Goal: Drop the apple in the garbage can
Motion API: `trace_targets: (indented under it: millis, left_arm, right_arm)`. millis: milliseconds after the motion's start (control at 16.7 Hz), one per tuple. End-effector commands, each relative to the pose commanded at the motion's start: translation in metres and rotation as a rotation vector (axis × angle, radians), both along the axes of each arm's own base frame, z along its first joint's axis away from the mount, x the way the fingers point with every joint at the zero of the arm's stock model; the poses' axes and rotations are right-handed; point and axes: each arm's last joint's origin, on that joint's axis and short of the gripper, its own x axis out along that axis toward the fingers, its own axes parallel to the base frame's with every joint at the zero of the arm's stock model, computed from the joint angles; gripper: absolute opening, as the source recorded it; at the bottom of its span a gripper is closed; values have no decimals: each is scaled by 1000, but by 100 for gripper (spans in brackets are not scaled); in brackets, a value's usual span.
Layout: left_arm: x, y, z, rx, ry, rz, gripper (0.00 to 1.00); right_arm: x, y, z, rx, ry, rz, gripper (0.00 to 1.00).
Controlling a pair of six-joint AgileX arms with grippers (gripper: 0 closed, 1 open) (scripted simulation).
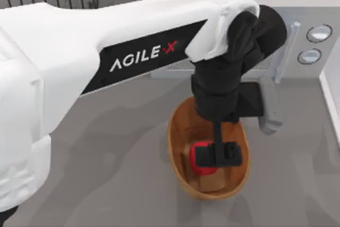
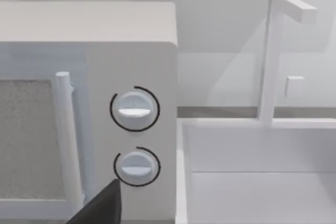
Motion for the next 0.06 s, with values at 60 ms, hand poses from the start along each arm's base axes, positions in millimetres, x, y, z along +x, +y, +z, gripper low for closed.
trace_targets:
  millis: [60]
  left_arm:
    - [0, 0, 0, 0, 0, 0, 100]
  right_arm:
    - [0, 0, 0, 0, 0, 0, 100]
